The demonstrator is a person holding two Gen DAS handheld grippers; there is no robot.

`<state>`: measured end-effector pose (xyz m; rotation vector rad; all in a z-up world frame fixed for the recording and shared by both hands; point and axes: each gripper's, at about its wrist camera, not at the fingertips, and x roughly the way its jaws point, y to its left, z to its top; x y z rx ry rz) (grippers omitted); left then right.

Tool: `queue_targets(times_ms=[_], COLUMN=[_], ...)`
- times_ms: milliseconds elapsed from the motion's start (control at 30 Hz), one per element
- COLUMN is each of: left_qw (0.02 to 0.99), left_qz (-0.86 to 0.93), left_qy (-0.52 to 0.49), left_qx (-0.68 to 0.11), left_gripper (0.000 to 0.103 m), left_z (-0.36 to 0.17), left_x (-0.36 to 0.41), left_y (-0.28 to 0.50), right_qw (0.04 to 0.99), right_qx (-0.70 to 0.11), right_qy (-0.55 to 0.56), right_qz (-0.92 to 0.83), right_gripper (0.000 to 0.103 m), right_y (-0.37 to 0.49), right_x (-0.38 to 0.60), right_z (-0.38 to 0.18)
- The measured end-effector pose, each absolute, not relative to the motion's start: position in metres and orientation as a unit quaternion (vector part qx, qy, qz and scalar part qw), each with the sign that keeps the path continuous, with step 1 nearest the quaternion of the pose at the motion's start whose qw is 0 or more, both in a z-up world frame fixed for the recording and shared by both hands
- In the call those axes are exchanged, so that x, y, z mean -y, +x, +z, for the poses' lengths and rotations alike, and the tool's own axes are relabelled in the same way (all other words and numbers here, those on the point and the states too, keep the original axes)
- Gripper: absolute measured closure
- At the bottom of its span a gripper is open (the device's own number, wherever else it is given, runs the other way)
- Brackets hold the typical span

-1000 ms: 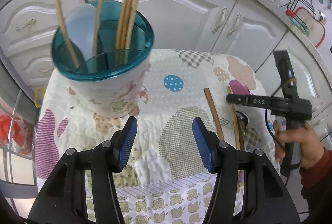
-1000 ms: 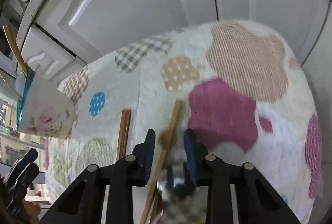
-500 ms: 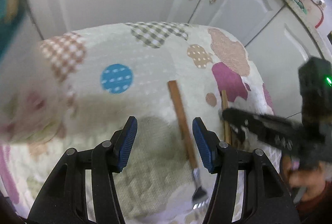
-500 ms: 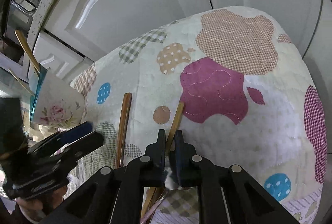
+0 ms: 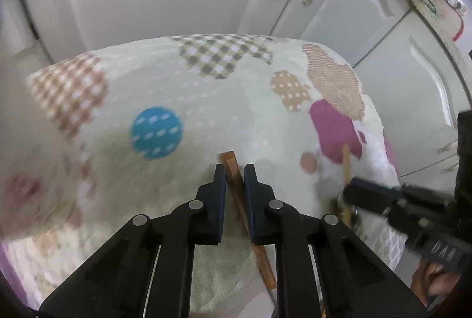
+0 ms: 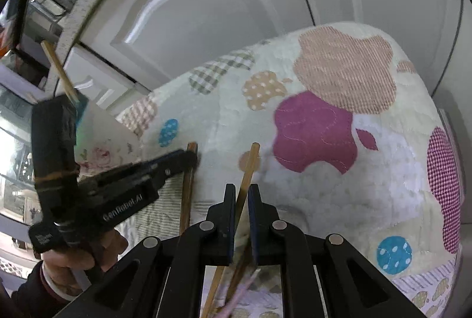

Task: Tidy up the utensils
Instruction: 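Grasp the dark brown chopstick with the left tool while the right tool grasps a wooden chopstick, then lift both chopsticks and carry them above the holder with both tools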

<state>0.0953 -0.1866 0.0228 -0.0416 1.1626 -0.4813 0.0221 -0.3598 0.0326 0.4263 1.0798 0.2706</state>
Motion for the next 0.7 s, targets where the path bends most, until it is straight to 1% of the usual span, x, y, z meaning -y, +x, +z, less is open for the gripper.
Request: queue_targets(times_ms=[133, 367, 567, 700], left_qw=[0.812, 0.831, 0.854, 0.868], left_qz=[-0.239, -0.246, -0.246, -0.248], left_qy=[-0.055, -0.115, -0.127, -0.115], left_qx=[-0.53, -0.485, -0.44, -0.414], left_gripper=[0.092, 0.093, 0.094, 0.095], left_z=[0.039, 0.087, 0.122, 0.139], left_x=[0.15, 0.092, 0.054, 0.047], left_y=[0.073, 0.033, -0.002, -0.021], right_qw=[0.838, 0.861, 0.882, 0.89], right_qx=[-0.491, -0.452, -0.414, -0.4], right_qy=[0.189, 0.162, 0.127, 0.109], right_qz=[0.146, 0.17, 0.186, 0.191], right_gripper=[0.096, 0.097, 0.099, 0.099], right_y=[0.013, -0.005, -0.018, -0.022], right_x=[0.351, 0.329, 0.309, 0.298], right_z=[0.052, 0.095, 0.131, 0.144])
